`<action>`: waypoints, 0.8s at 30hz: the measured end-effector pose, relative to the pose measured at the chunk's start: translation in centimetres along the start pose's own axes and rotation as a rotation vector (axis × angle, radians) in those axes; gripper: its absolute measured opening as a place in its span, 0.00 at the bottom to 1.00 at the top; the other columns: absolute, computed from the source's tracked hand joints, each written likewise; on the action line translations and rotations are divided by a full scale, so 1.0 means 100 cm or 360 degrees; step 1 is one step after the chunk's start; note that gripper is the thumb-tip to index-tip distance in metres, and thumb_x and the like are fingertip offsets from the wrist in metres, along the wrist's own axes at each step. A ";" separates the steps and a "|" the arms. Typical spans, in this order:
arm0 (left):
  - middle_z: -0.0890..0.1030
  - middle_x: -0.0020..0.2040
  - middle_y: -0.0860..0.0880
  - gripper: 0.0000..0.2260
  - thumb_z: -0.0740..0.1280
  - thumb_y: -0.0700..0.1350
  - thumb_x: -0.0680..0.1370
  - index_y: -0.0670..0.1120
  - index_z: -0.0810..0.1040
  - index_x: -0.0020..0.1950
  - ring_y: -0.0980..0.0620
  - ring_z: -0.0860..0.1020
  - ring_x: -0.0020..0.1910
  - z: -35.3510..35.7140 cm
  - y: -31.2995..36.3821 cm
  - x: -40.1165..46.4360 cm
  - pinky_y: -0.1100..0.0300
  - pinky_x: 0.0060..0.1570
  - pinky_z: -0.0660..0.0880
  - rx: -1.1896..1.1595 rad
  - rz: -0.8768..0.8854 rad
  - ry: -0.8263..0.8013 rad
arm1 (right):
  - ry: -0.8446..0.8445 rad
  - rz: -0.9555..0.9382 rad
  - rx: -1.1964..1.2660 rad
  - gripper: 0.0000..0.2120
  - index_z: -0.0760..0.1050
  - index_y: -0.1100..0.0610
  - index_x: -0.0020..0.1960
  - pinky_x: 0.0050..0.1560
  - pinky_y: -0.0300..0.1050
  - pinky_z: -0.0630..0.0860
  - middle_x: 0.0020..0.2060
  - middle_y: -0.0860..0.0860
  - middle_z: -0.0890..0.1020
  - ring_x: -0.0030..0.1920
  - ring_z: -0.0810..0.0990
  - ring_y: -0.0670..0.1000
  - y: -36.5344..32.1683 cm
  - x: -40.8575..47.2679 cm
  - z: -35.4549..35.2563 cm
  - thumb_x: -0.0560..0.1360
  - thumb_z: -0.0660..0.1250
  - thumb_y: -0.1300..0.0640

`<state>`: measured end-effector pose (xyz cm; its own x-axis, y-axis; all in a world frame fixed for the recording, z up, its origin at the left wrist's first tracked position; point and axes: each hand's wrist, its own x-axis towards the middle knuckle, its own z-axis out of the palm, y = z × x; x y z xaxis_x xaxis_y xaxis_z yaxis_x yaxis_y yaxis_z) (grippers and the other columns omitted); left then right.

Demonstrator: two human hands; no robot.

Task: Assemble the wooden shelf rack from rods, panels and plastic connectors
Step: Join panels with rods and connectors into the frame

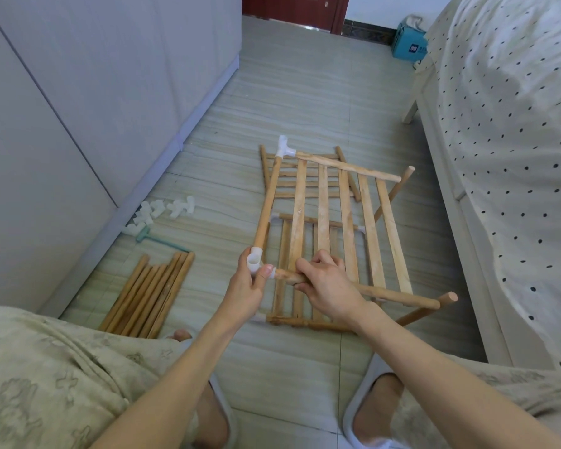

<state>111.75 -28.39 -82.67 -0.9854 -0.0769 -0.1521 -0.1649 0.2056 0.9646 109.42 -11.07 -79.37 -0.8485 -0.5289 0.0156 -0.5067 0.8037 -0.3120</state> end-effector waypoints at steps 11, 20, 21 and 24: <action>0.75 0.59 0.59 0.20 0.63 0.58 0.74 0.56 0.65 0.64 0.63 0.71 0.60 -0.013 0.029 0.001 0.75 0.56 0.66 -0.0123 -0.0196 -0.0594 | -0.0235 0.0008 -0.0146 0.08 0.72 0.53 0.52 0.72 0.55 0.49 0.45 0.48 0.76 0.59 0.67 0.49 0.025 0.006 -0.031 0.75 0.65 0.52; 0.77 0.44 0.51 0.16 0.60 0.60 0.78 0.49 0.76 0.46 0.53 0.77 0.47 0.023 0.037 0.025 0.60 0.51 0.74 -0.0377 -0.0674 -0.0401 | 0.0103 0.0524 0.0196 0.13 0.78 0.52 0.54 0.68 0.51 0.59 0.55 0.48 0.74 0.63 0.65 0.51 0.047 -0.027 -0.033 0.71 0.70 0.50; 0.76 0.41 0.51 0.16 0.61 0.60 0.77 0.48 0.75 0.42 0.51 0.76 0.45 0.027 0.038 0.029 0.58 0.50 0.73 -0.0381 -0.0701 -0.0348 | 0.0301 0.0585 0.0231 0.11 0.78 0.55 0.52 0.63 0.52 0.65 0.53 0.50 0.75 0.59 0.68 0.52 0.045 -0.036 -0.028 0.72 0.69 0.53; 0.74 0.33 0.50 0.17 0.64 0.59 0.76 0.47 0.73 0.38 0.51 0.73 0.36 0.035 0.042 0.039 0.57 0.39 0.71 -0.0435 -0.0772 -0.0182 | 0.0791 0.0748 -0.0039 0.06 0.75 0.60 0.41 0.47 0.53 0.74 0.40 0.54 0.76 0.44 0.75 0.55 0.042 -0.055 -0.013 0.73 0.67 0.58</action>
<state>107.06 -24.38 -79.96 -0.8004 0.0095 -0.5993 -0.5977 -0.0879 0.7969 111.79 -4.40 -79.57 -0.9454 0.0609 0.3202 -0.0659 0.9264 -0.3707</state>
